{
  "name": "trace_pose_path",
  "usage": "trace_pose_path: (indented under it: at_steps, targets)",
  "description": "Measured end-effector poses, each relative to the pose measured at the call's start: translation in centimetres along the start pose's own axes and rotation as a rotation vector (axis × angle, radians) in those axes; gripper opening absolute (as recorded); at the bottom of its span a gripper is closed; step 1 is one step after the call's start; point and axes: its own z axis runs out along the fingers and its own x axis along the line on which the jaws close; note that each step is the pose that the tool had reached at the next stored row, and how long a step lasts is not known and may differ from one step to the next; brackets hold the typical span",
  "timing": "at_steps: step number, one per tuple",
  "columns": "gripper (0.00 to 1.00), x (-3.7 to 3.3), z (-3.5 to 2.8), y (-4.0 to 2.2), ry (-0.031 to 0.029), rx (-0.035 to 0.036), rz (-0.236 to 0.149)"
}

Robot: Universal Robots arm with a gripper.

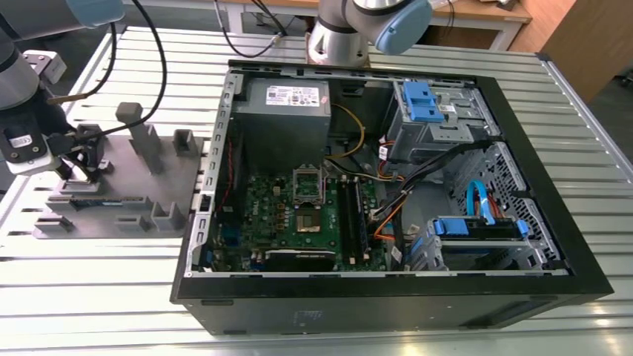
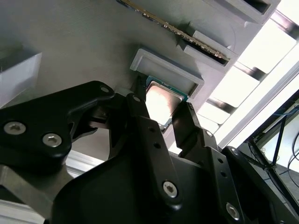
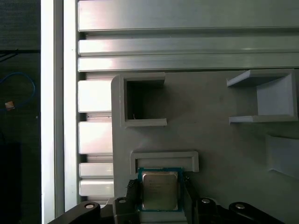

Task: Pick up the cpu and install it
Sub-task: 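Pick up the cpu and move it towards the insertion slot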

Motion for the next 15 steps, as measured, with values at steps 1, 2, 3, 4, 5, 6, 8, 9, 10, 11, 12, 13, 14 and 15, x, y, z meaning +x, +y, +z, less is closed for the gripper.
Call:
trace_pose_path:
  at_steps: [1,2,3,4,5,6,8,9,10,11,12,13,14,15]
  targets:
    - [0.47,-0.06,-0.02,0.0,0.0004,0.0002,-0.001]
    - [0.47,-0.12,-0.02,0.0,0.0004,0.0002,-0.001]
    - [0.47,-0.17,-0.01,0.01,0.0002,0.0001,-0.003]
    - [0.47,-0.2,0.0,0.01,0.0002,0.0001,-0.004]
    - [0.47,-0.2,0.0,0.01,0.0003,0.0001,-0.006]
    - [0.47,-0.2,0.0,0.01,0.0004,0.0002,-0.007]
    - [0.47,-0.21,-0.02,0.0,0.0006,0.0003,-0.007]
    - [0.47,-0.21,-0.1,0.01,0.0008,0.0004,-0.007]
    - [0.47,-0.22,-0.23,0.01,0.0007,0.0003,-0.007]
    - [0.47,-0.21,-0.36,0.02,0.0004,0.0001,-0.007]
    - [0.47,-0.21,-0.52,0.02,0.0005,0.0002,-0.007]
    - [0.47,-0.21,-0.68,0.03,0.0004,0.0001,-0.007]
    - [0.47,-0.21,-0.85,0.04,0.0005,0.0002,-0.007]
    - [0.47,-0.21,-1.0,0.04,0.0004,0.0001,-0.007]
